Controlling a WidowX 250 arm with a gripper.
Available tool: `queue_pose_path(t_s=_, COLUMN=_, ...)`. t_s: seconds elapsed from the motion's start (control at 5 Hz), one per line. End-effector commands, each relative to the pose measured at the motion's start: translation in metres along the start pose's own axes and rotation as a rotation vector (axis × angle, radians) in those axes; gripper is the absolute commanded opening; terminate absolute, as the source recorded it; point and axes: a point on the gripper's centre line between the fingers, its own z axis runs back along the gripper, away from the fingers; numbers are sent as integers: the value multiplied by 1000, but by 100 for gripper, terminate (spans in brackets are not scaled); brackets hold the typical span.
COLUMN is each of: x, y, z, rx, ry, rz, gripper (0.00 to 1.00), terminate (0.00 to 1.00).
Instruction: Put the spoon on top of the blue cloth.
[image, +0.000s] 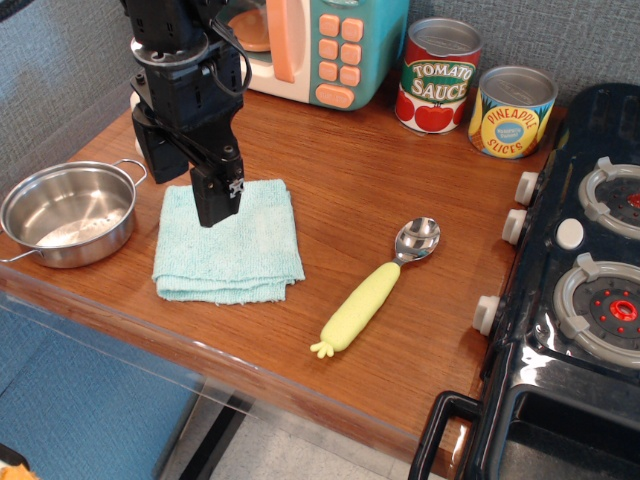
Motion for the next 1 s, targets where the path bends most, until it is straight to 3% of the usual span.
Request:
queue_pose_path(t_s=0.0, x=0, y=0, z=0, rx=0, ry=0, rz=0, gripper=100, terminate=0)
queue_pose_path(t_s=0.4, x=39, y=-74, z=-11, rx=-6, ry=34, rz=-152, gripper=100, terminate=0)
queue_pose_path(t_s=0.6, x=53, y=-107, z=-15, rx=-31, ry=30, rz=-144, gripper=100, terminate=0)
queue_pose_path(t_s=0.8, x=60, y=-133, z=-38, rx=-42, ry=66, rz=-87, gripper=100, terminate=0)
